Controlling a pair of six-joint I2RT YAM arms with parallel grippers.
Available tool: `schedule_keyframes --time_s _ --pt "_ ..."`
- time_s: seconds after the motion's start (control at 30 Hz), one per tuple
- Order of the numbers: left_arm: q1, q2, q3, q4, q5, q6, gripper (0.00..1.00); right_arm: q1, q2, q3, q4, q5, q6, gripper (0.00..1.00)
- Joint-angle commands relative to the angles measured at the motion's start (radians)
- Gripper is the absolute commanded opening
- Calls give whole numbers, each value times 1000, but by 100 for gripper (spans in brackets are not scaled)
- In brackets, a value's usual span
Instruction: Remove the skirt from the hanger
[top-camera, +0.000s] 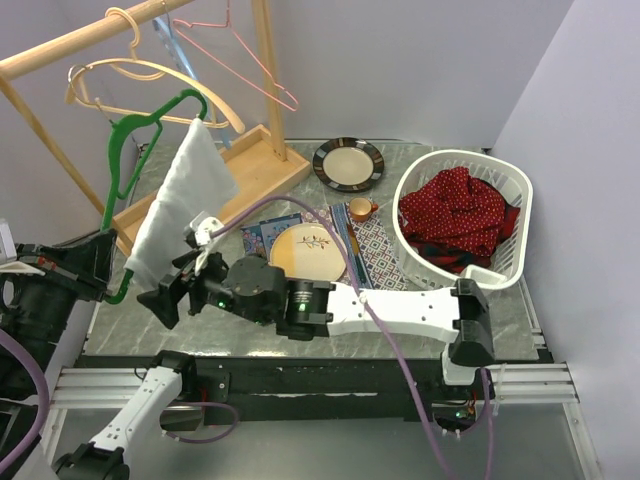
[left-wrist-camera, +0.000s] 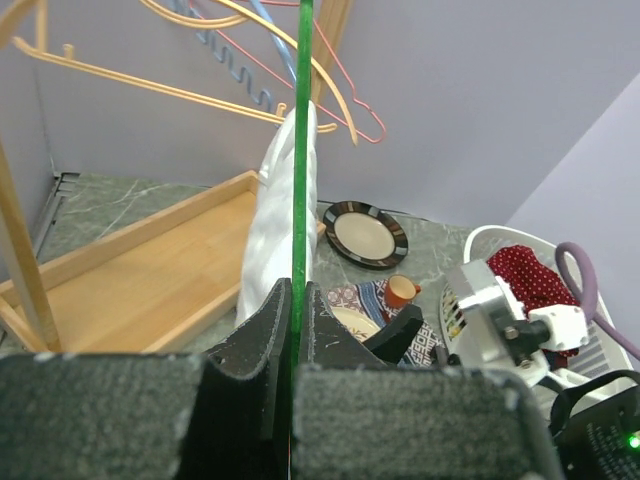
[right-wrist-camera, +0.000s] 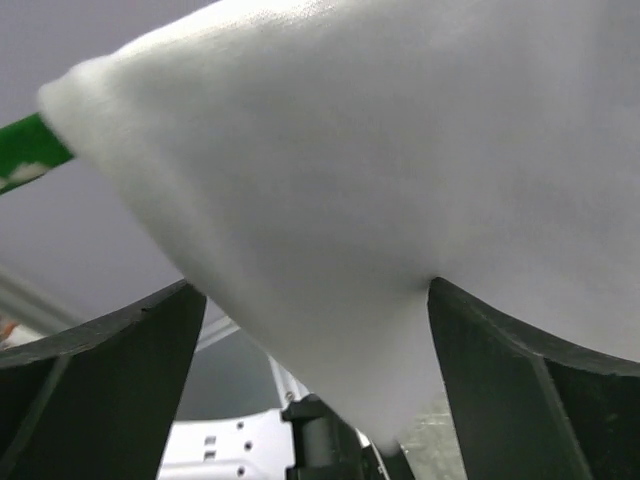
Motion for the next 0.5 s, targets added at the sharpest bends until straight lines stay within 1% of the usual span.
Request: schedule_keyframes --time_s 0.0,0.03,0.1,0.13,0.2,0.23,0.33,0.47 --pt "2 -13 12 95 38 -17 1 5 29 90 -28 229 -53 89" --pt "2 -16 10 93 28 -14 1 6 26 75 -34 241 -53 73" --pt "2 -19 4 92 12 -7 1 6 -9 32 -11 274 -50 44" --pt "2 -21 -1 89 2 -2 1 6 -23 -19 21 277 -52 29" --pt "2 -21 -4 84 -24 9 1 3 -59 -57 39 271 -62 16" --pt "2 -22 -2 86 -31 10 1 5 -68 -80 40 275 -70 0" --pt "2 -22 5 87 -62 13 1 2 -108 -138 44 317 -73 0" --pt "1 -24 2 100 -114 32 1 -3 -207 -223 50 358 -68 0"
